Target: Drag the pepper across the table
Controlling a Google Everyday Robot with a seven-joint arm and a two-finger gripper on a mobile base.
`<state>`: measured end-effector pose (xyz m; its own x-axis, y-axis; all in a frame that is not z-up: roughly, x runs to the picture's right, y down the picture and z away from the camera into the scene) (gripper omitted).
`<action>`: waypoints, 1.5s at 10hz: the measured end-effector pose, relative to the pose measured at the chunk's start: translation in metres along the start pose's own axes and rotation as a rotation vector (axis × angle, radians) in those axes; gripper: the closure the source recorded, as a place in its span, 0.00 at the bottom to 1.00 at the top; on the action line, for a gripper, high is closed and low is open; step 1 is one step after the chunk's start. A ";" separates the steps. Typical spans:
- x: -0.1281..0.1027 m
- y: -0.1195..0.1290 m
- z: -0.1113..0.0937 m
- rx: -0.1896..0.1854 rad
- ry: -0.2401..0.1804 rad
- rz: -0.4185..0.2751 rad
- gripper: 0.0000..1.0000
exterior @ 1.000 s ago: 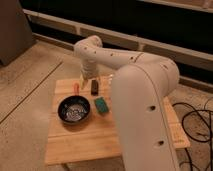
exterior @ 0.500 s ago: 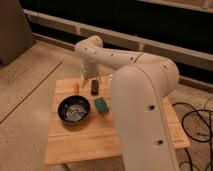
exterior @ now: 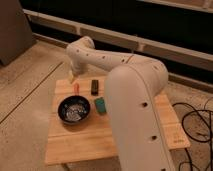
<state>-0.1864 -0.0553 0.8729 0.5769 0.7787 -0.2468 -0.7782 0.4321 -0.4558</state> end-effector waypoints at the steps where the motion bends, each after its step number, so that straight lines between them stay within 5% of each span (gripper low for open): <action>1: -0.001 0.010 0.012 -0.023 0.024 -0.024 0.35; 3: -0.005 0.014 0.034 -0.039 0.087 -0.056 0.35; 8: -0.008 -0.011 0.071 -0.056 0.199 0.023 0.35; 11: 0.007 -0.002 0.107 -0.083 0.318 0.060 0.35; 15: 0.014 -0.011 0.126 -0.066 0.375 0.068 0.35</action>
<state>-0.2015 0.0078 0.9817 0.5846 0.5788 -0.5685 -0.8073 0.3454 -0.4786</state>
